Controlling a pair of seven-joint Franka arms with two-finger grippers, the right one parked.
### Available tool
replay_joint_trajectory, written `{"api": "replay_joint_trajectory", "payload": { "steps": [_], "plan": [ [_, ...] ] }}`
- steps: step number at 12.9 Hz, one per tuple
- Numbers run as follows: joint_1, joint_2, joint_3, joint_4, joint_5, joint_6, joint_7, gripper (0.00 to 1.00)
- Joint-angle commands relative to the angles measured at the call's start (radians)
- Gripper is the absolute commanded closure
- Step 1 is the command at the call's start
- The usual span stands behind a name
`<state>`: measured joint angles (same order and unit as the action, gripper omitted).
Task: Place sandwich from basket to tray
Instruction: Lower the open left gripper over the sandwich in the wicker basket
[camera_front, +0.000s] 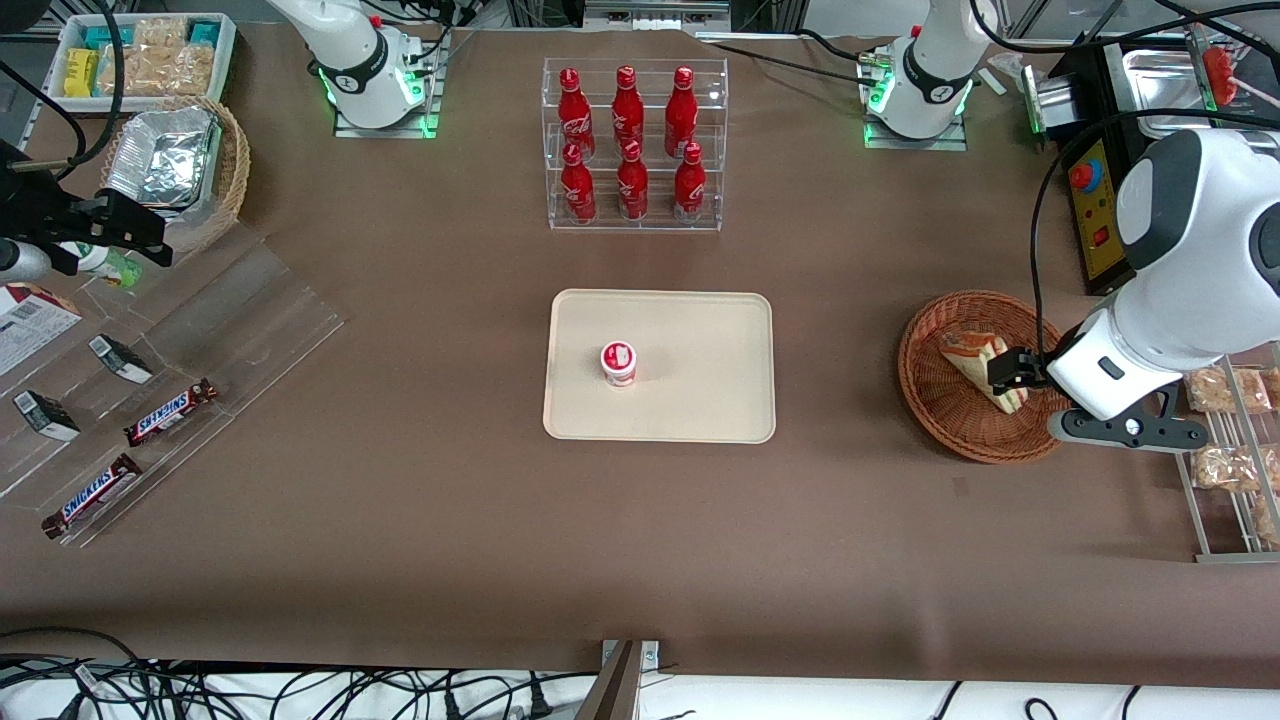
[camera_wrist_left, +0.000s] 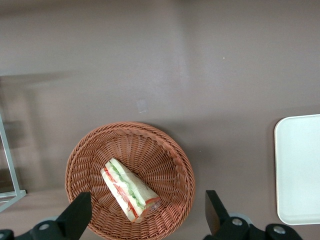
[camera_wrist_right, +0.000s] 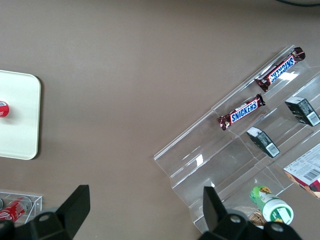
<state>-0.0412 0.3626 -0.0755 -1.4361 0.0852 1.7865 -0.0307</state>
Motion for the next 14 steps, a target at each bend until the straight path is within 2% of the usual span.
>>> {"api": "replay_joint_trajectory", "payload": {
  "steps": [1,7,10,14],
  "plan": [
    [-0.006,0.009,-0.001,0.019,0.002,-0.022,0.017,0.0],
    [0.001,0.012,0.009,0.019,0.001,-0.033,-0.035,0.0],
    [0.024,0.013,0.011,0.003,-0.002,-0.038,-0.174,0.0],
    [0.035,0.055,0.014,-0.015,0.011,-0.082,-0.464,0.0]
  ]
}}
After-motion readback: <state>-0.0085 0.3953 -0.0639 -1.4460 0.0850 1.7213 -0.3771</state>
